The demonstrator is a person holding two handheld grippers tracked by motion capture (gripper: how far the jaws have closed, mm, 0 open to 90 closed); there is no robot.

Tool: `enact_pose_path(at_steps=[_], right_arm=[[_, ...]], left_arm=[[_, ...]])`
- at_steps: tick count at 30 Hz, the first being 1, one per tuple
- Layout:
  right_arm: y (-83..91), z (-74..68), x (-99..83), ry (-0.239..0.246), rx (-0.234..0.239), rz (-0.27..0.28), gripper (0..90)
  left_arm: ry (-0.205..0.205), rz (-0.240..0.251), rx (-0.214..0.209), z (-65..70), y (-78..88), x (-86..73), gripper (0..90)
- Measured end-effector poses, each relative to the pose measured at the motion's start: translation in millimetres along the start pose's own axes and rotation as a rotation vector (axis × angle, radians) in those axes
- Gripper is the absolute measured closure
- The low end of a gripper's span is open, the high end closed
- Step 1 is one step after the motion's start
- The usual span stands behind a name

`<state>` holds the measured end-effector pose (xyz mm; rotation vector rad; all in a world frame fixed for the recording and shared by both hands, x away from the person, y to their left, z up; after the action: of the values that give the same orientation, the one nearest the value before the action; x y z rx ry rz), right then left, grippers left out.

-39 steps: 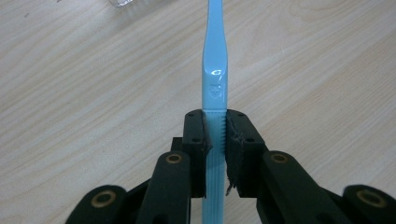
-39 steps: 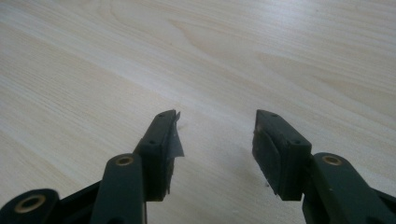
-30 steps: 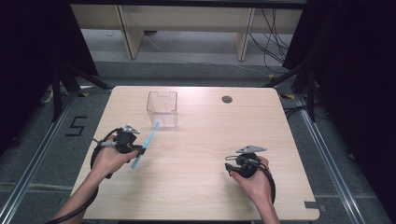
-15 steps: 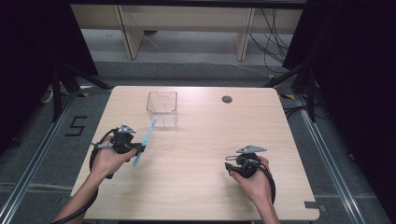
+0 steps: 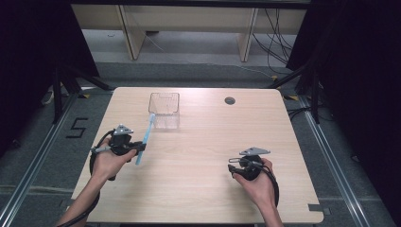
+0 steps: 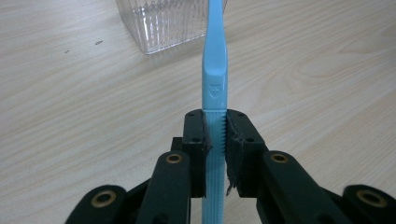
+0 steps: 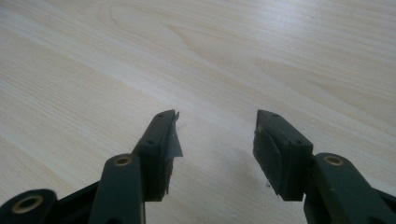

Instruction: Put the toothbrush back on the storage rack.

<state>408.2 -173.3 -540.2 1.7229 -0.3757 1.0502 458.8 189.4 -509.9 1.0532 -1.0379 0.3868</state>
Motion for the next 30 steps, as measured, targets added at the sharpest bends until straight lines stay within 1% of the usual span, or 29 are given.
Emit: enact_pose_path(at_steps=[1, 2, 3, 4, 5, 6, 8, 9, 10, 11, 12, 13, 14, 16, 17, 18, 19, 20, 24, 25, 26, 27, 28, 30], right_arm=[[0.0, 0.4, 0.0, 0.005, 0.002, 0.0, 49.6], [-0.1, 0.4, 0.0, 0.006, 0.002, 0.0, 49.6], [-0.2, 0.3, 0.1, 0.002, 0.0, 0.002, 49.5], [-0.1, 0.2, -0.1, 0.002, -0.001, 0.0, 49.5], [-0.2, 0.2, -0.1, 0.002, 0.0, 0.0, 49.5], [0.0, -1.1, -0.5, -0.02, -0.003, -0.002, 49.5], [0.5, -1.4, -0.4, -0.019, -0.007, -0.006, 49.5], [0.4, -1.6, -0.4, -0.02, -0.006, -0.005, 49.5], [0.5, -0.9, -0.2, -0.012, -0.008, -0.004, 49.5], [0.2, -0.9, -0.2, -0.011, -0.005, -0.003, 49.5], [0.0, -1.2, -0.3, -0.018, -0.004, -0.002, 49.4], [0.2, -0.9, -0.4, -0.018, -0.006, -0.003, 49.5], [0.2, -0.9, -0.4, -0.018, -0.006, -0.003, 49.5], [-0.6, 0.5, 0.3, 0.003, -0.002, 0.005, 49.4], [-0.3, 0.4, 0.3, 0.001, -0.004, 0.005, 49.4], [-0.7, 0.5, 0.5, 0.003, -0.002, 0.006, 49.4], [-0.7, 0.5, 0.5, 0.003, -0.002, 0.006, 49.4], [-0.4, 0.4, 0.5, 0.001, -0.005, 0.006, 49.4], [-0.5, 0.6, 0.7, 0.006, 0.0, 0.009, 49.4], [0.3, -0.4, 0.3, -0.015, -0.007, 0.004, 49.4], [-0.5, -1.1, 0.6, -0.021, 0.002, 0.012, 49.4], [-1.2, 0.9, 0.9, 0.002, -0.001, 0.021, 49.4], [-0.1, -1.2, 0.8, -0.023, 0.001, 0.013, 49.4], [0.0, -0.8, 0.9, -0.018, 0.0, 0.012, 49.4]], left_arm=[[0.0, 0.0, 0.0, 0.0, 0.0, 0.0, 78.3], [0.003, 0.011, -0.004, -0.2, 0.0, 0.3, 78.3], [0.019, 0.04, 0.0, 0.6, -0.9, 1.9, 78.3], [0.016, 0.051, 0.004, -0.2, -0.3, 2.8, 78.3], [0.023, 0.069, 0.008, -0.3, 0.0, 4.1, 78.3], [0.028, 0.089, 0.01, -0.6, 0.5, 5.8, 78.3], [0.031, 0.116, 0.01, -1.7, 2.5, 8.3, 78.3], [0.031, 0.116, 0.01, -1.7, 2.5, 8.3, 78.3], [0.053, 0.161, 0.012, -1.6, 3.0, 11.9, 78.3], [0.061, 0.181, 0.014, -1.8, 3.6, 13.2, 78.3], [0.061, 0.181, 0.014, -1.8, 3.6, 13.2, 78.3], [0.062, 0.211, 0.016, -2.7, 5.0, 15.1, 78.3], [0.062, 0.211, 0.016, -2.7, 5.0, 15.1, 78.3], [0.076, 0.247, 0.016, -3.0, 5.6, 17.0, 78.3], [0.079, 0.292, 0.014, -3.6, 6.6, 20.1, 78.3], [0.079, 0.292, 0.014, -3.6, 6.6, 20.1, 78.3], [0.076, 0.309, 0.018, -4.0, 7.6, 21.6, 78.3], [0.076, 0.35, 0.014, -3.8, 8.7, 25.1, 78.3], [0.06, 0.408, 0.026, -5.4, 11.1, 30.3, 78.3], [0.06, 0.408, 0.026, -5.4, 11.1, 30.3, 78.3], [0.059, 0.429, 0.033, -6.1, 12.0, 32.1, 78.3], [0.059, 0.429, 0.033, -6.1, 12.0, 32.1, 78.3], [0.059, 0.451, 0.038, -6.7, 12.5, 33.7, 78.3], [0.06, 0.461, 0.04, -7.0, 12.5, 34.3, 78.3]])
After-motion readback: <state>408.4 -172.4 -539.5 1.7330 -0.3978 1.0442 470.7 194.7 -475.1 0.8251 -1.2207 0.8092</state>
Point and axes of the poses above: each handheld gripper's, and its own axes: y roughly backward along the jaws, x roughly out of its top, z roughly to its right, the point moved 8 cm from there along -y, roughly forward along the jaws, and after that the axes turned 11 degrees about z, right-handed, at the moved point
